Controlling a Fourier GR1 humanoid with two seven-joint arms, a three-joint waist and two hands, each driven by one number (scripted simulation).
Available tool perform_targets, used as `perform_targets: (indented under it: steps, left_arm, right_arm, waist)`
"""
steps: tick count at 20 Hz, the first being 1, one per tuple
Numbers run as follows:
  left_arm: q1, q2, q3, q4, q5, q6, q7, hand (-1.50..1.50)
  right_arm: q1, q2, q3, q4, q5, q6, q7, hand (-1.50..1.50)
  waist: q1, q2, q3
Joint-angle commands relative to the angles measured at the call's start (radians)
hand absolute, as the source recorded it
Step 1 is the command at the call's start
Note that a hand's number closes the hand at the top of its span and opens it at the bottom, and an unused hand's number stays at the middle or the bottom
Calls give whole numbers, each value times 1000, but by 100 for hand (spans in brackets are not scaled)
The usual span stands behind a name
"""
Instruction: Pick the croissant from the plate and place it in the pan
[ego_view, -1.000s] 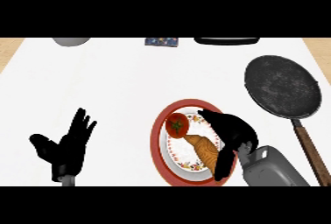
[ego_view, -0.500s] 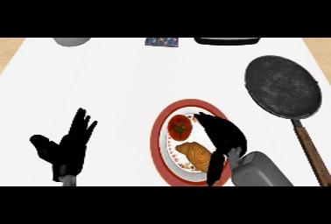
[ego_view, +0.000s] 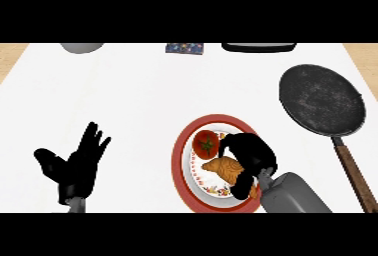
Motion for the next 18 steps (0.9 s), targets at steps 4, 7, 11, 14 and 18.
perform_targets:
  steps: [4, 7, 11, 14, 18]
  left_arm:
    - [27, -13, -29, -33, -10, -4, 72, 0]
    - [60, -27, -1, 23, 0, -26, -25, 0]
    - [-37, -9, 50, 87, 0, -22, 1, 0]
    - [24, -17, -3, -43, -44, 15, 47, 0]
    - [-1, -46, 12, 63, -30, -5, -17, 0]
  right_arm:
    - [-7, 85, 12, 58, 120, -52, 70, 150]
    - [50, 156, 89, -10, 229, -121, 212, 150]
    - [46, 186, 85, 30, 282, -130, 221, 150]
    - [-30, 185, 59, 1, 332, -130, 215, 150]
    - [-29, 110, 89, -134, 453, -221, 226, 150]
  waist:
    - [1, 12, 0]
    - [-3, 11, -1]
    - [-3, 13, 0]
    - [3, 11, 0]
    - [-10, 11, 0]
